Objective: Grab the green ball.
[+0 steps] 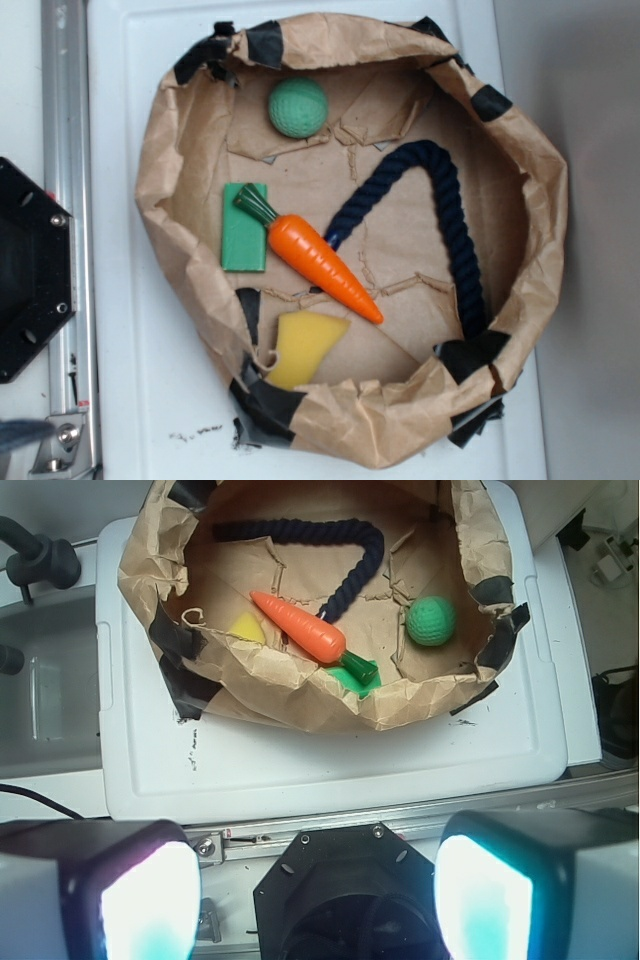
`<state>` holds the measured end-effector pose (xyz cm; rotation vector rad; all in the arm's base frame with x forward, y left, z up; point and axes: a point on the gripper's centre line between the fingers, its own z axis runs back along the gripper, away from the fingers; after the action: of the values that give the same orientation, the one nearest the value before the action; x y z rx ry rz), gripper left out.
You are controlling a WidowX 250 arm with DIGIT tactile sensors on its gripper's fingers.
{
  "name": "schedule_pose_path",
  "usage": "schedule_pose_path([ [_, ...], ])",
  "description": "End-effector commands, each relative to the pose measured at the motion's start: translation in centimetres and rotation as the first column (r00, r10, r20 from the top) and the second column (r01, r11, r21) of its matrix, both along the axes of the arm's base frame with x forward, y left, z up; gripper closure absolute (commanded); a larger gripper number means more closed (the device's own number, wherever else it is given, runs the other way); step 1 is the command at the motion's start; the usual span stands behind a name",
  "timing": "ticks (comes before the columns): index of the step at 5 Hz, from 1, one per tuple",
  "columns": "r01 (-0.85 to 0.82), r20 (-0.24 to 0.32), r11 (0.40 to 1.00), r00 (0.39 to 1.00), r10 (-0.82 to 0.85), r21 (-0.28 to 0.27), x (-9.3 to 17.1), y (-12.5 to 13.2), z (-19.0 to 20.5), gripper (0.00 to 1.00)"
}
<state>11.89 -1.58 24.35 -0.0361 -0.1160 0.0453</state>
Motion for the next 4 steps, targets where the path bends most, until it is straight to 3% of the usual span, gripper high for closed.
schedule_pose_path([
  [1, 0.0, 0.0, 1.0, 1.0, 0.0, 0.0, 0.0, 0.0, 0.0, 0.0],
  [2, 0.246, -0.011, 0.958, 0.969, -0.247, 0.149, 5.0, 0.9, -2.4, 0.0],
  [3, 0.365, 0.005, 0.9, 0.926, -0.377, 0.239, 9.6, 1.6, -5.4, 0.0],
  [4, 0.365, 0.005, 0.9, 0.926, -0.377, 0.239, 9.6, 1.6, -5.4, 0.0],
])
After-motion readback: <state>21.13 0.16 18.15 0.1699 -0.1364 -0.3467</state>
